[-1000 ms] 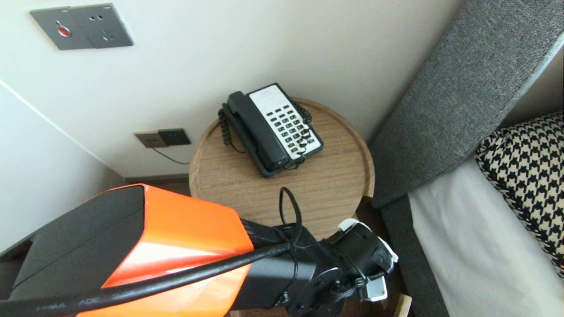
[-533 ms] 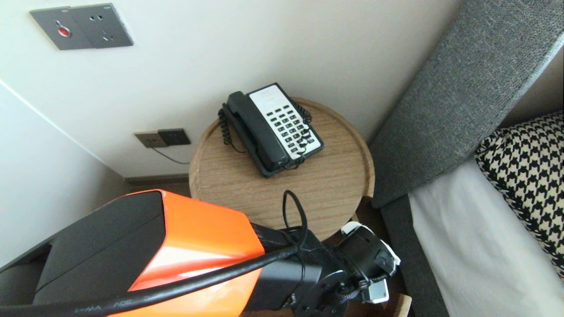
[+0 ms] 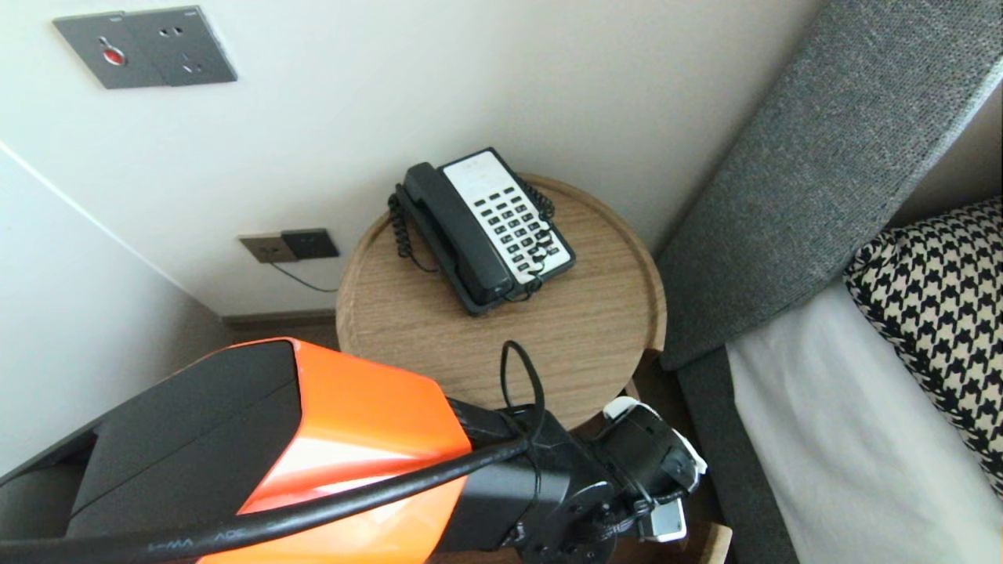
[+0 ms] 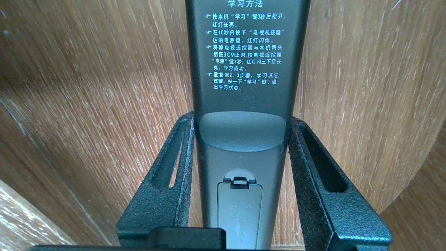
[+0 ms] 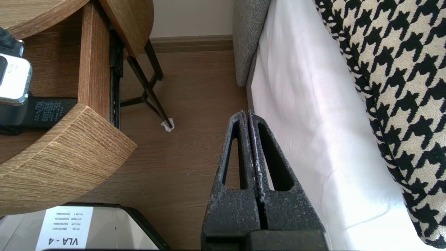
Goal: Put the remote controls on the table in the drawer one by one
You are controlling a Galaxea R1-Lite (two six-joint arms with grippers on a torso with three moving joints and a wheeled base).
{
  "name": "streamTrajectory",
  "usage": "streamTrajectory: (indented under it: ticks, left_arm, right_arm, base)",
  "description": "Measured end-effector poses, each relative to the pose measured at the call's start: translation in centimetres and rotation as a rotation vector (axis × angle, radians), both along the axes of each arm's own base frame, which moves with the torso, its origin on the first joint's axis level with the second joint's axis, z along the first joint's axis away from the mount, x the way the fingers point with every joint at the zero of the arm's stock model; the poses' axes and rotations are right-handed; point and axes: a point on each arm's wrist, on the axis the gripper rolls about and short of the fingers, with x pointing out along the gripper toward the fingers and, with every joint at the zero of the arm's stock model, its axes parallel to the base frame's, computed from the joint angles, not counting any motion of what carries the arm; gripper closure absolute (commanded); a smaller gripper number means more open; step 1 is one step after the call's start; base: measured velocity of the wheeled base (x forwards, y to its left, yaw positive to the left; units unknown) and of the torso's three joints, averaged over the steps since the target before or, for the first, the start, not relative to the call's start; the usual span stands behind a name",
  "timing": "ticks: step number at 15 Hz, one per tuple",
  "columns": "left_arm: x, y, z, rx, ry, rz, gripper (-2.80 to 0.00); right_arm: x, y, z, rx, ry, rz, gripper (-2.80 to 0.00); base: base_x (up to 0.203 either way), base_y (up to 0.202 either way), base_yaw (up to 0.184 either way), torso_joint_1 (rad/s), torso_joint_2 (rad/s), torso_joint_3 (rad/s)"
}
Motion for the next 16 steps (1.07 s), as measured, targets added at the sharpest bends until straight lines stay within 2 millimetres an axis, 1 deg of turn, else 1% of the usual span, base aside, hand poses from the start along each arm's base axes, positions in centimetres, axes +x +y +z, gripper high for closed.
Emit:
streamTrajectory:
  ticks: [10, 11, 16]
  left_arm:
    - [1.1, 0.1, 0.4, -0.024, -0.010, 0.025, 0.00]
    - [1.1, 0.1, 0.4, -0.023, -0.011, 0.026, -2.80]
    - [1.1, 0.0, 0.2, -0.021, -0.012, 0.022, -2.80]
  right_arm:
    - [0.0, 0.0, 0.0, 0.000, 0.000, 0.000, 0.00]
    - [0.0, 0.0, 0.0, 0.000, 0.000, 0.000, 0.00]
    - [0.0, 0.0, 0.0, 0.000, 0.000, -0.001, 0.00]
  base:
    - [0.000, 0.000, 0.000, 0.000, 0.00, 0.000]
    - [0.000, 0.000, 0.000, 0.000, 0.00, 0.000]
    - [0.000, 0.000, 0.000, 0.000, 0.00, 0.000]
